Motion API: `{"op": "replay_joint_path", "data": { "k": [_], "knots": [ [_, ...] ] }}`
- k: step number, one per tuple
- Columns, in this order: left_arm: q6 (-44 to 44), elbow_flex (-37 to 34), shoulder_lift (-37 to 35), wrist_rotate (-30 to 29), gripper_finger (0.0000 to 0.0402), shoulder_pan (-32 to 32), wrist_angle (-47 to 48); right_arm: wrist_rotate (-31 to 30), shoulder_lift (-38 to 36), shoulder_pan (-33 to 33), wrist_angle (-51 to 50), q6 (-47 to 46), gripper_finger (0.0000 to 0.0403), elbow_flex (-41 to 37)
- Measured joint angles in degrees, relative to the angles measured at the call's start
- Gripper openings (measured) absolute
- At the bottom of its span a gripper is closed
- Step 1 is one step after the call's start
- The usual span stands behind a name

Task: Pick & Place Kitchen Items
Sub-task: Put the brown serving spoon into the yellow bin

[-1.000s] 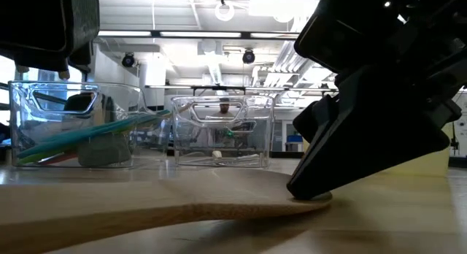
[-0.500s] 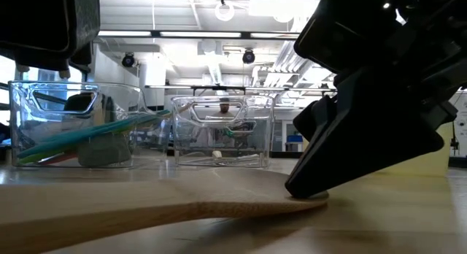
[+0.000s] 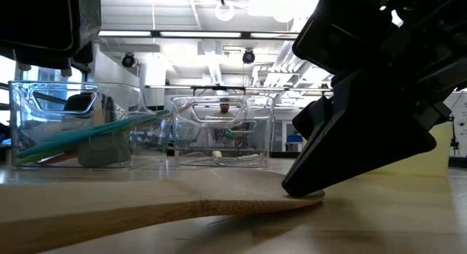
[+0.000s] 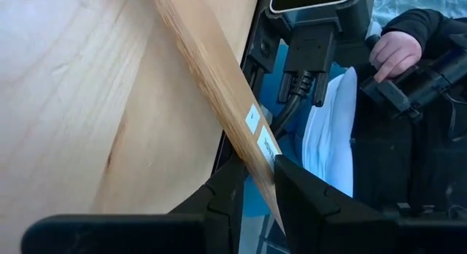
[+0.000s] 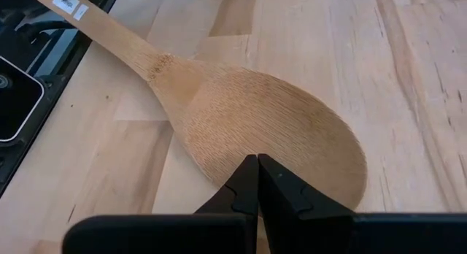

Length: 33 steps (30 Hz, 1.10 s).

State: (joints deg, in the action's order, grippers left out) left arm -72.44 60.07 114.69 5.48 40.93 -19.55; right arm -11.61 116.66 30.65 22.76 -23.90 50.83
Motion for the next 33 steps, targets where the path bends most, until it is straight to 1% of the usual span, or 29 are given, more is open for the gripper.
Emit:
{"op": "replay_joint_path", "data": {
  "k": [3,7,10,13,27,30,33],
  "knots": [
    [0.23,0.02,0.0,-2.53,0.0081,-0.01,-0.04,-0.03,0.01,0.0,0.02,-0.03,0.0002,0.0],
    [0.28,0.02,0.0,-6.17,0.0118,-0.39,-0.13,0.02,0.02,0.0,0.09,-0.09,0.0002,0.04],
    [0.42,0.02,0.0,-6.68,0.0142,-0.31,-0.13,0.02,0.02,0.0,0.09,-0.13,0.0002,0.04],
    [-0.88,0.02,0.0,-6.06,0.0155,-0.28,-0.11,0.01,0.02,0.0,0.09,-0.17,0.0002,0.04],
    [-1.75,-0.02,0.18,-4.55,0.0159,-0.11,-2.65,-0.17,0.02,0.04,0.09,-0.09,0.0002,0.04],
    [-1.85,0.75,1.66,-4.37,0.0159,-0.1,-5.62,-0.14,0.02,0.04,0.09,-0.07,0.0002,0.02],
    [-1.86,2.4,3.56,-2.75,0.0159,-0.18,-5.63,-0.31,0.02,0.04,0.09,-0.07,0.0002,0.02]
  ]
}}
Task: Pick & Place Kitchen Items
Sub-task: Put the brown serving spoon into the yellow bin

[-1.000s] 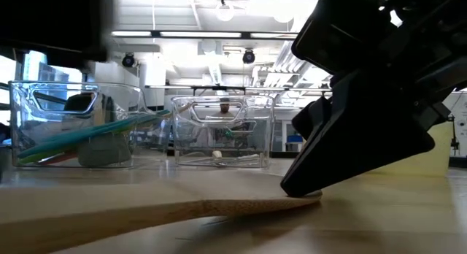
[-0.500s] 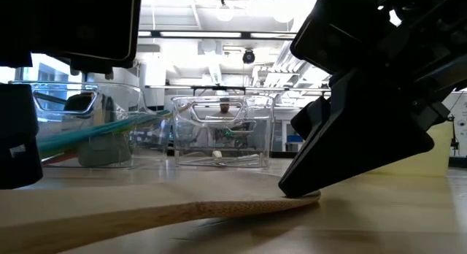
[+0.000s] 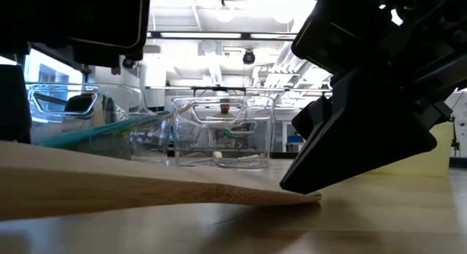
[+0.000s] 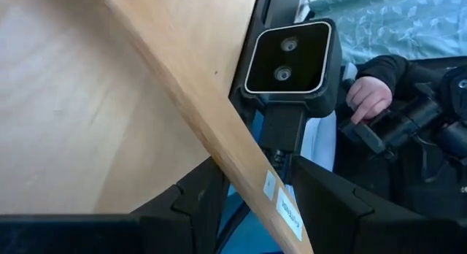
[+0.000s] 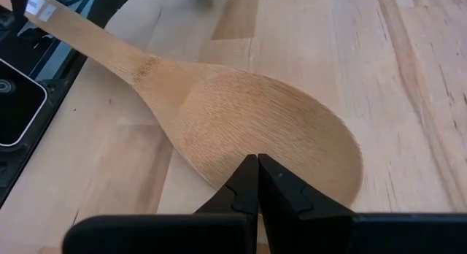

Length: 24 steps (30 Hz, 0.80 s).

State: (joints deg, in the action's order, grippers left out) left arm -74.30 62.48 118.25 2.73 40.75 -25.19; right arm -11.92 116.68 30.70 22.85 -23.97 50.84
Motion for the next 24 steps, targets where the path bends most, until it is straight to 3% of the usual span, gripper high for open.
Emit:
{"op": "replay_joint_path", "data": {
  "k": [24],
  "knots": [
    [-0.12,1.51,0.84,-2.97,0.0159,-1.37,1.24,0.0,0.0,-0.07,0.0,-0.17,0.0002,-0.02]
  ]
}}
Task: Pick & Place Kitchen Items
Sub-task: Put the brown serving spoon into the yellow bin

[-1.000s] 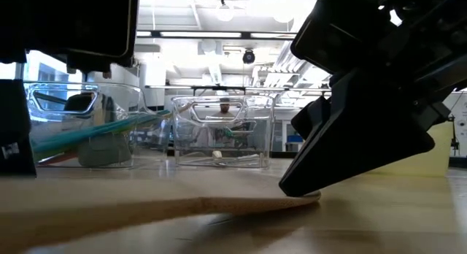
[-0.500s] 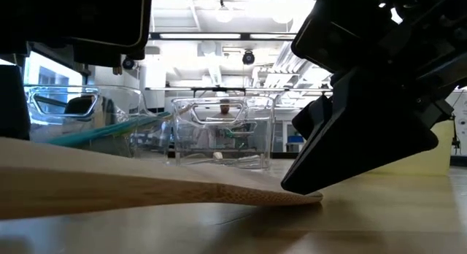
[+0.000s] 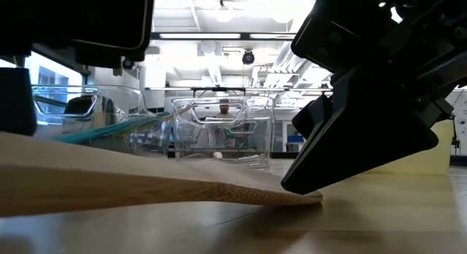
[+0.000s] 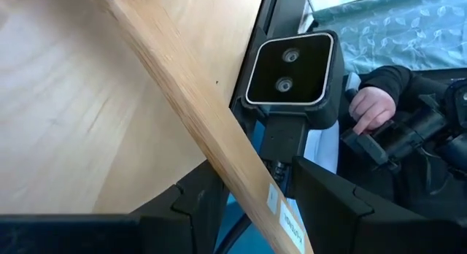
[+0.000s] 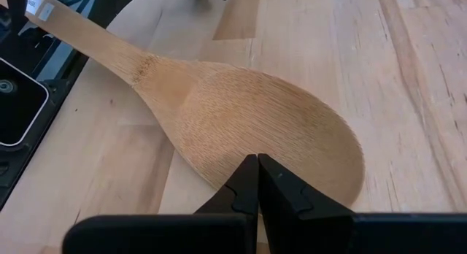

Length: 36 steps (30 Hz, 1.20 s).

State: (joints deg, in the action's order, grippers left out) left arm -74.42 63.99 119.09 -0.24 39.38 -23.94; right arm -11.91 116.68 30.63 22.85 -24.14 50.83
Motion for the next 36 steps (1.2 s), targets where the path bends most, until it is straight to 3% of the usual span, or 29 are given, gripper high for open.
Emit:
{"op": "replay_joint_path", "data": {
  "k": [22,36],
  "knots": [
    [-1.13,0.02,0.19,-0.45,0.0159,-1.33,0.06,-0.14,0.0,0.0,-0.02,0.2,0.0002,0.0],
    [-2.64,4.59,4.1,3.77,0.0159,-3.09,4.48,0.05,-0.02,0.0,0.0,0.15,0.0003,0.0]
  ]
}}
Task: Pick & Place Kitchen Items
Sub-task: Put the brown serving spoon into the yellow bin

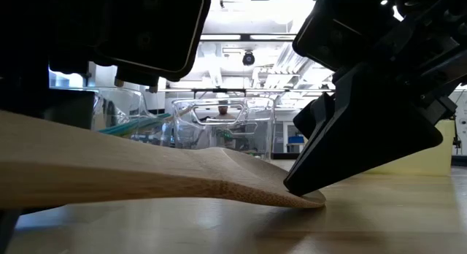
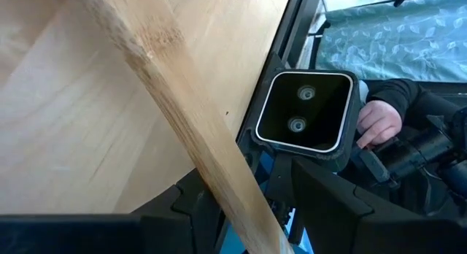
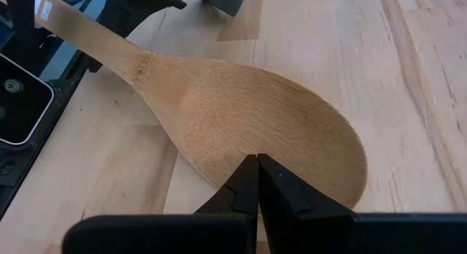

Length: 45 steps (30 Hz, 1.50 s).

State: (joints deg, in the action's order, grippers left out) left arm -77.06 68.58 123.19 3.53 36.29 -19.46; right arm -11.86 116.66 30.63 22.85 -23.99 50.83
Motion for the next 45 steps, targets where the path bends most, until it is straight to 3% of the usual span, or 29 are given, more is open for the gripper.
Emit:
{"op": "replay_joint_path", "data": {
  "k": [5,11,22,29,36,40,45],
  "knots": [
    [-0.92,0.04,0.06,-0.07,0.0136,-0.02,1.44,-0.15,-0.02,0.0,-0.02,0.02,0.0003,0.0],
    [-3.89,0.02,0.07,0.19,0.0046,-0.18,3.35,0.24,-0.13,0.03,-0.02,0.04,0.0003,0.0],
    [-2.08,0.02,0.12,0.19,0.0045,0.0,4.96,0.45,-1.06,1.6,4.05,3.67,0.0016,-0.15],
    [2.85,2.55,0.36,-0.61,0.0027,0.01,8.68,0.32,-8.55,4.6,2.4,11.13,0.0082,-0.23],
    [10.13,8.85,0.72,1.74,0.0027,-2.24,17.63,-7.82,-17.47,6.88,-3.26,14.16,0.0184,-0.16],
    [16.24,14.01,0.84,3.94,0.0027,-4.36,27.23,-8.93,-23.5,8.33,-8.57,13.23,0.0221,-0.13],
    [23.85,22.81,1.06,1.67,0.0026,-7.05,45.53,-12.7,-30.39,11.49,-11.23,13.45,0.0227,-0.02]
  ]
}}
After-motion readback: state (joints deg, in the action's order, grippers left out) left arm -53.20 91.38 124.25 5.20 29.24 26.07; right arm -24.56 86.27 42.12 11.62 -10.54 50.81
